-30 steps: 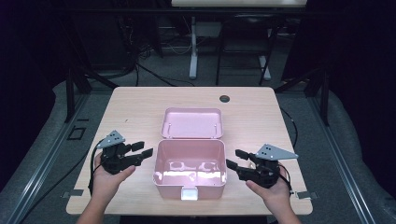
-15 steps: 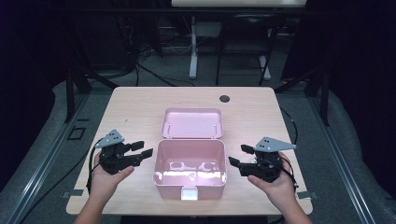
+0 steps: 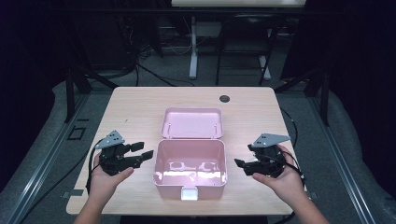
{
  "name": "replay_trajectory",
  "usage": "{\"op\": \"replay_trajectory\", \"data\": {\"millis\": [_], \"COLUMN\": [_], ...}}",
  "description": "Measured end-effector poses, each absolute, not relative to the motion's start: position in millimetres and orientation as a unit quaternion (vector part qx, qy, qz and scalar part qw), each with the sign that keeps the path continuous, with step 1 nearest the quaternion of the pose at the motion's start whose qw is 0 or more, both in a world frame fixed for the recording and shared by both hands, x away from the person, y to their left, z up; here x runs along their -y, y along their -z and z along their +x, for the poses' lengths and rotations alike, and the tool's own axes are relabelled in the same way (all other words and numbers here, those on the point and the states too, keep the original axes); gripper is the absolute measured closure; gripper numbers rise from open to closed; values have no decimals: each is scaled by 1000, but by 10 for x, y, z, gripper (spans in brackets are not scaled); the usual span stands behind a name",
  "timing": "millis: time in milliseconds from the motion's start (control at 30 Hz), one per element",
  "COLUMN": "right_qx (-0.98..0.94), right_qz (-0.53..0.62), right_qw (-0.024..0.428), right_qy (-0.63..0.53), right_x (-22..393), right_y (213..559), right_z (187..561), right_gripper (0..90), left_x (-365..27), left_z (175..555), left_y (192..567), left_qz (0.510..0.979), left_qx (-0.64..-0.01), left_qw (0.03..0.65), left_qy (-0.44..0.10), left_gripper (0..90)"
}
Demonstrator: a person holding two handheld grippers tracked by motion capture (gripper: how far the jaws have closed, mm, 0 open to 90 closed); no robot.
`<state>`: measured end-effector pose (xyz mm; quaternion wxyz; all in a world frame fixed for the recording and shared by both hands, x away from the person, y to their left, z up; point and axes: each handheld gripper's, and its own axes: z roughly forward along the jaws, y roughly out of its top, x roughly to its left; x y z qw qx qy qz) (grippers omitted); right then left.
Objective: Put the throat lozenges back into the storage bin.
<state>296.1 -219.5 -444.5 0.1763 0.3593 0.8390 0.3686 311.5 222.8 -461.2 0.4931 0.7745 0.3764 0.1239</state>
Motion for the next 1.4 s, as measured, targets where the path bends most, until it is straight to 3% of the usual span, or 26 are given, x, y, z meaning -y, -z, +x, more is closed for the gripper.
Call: {"op": "replay_trajectory", "data": {"millis": [633,1000,1400], "right_qx": [-862,-865,-867], "right_qz": [414,441,470], "right_qw": [157,133,102], "right_qy": [-248,-200,-132], "right_x": [2216,2233,2242], "right_y": [4284,4371,4521], "right_z": [3137,3298,3521], "right_gripper": [320,322,266], "left_x": [-2257,-2267,-2268], "left_z": [3113,3118,3119], "left_y": [4604,4613,4623], "left_qz": [770,768,769], "left_qx": [-383,-383,-384], "left_qw": [496,498,497], "left_qy": [-122,-122,-119], "left_gripper": [444,447,447]}}
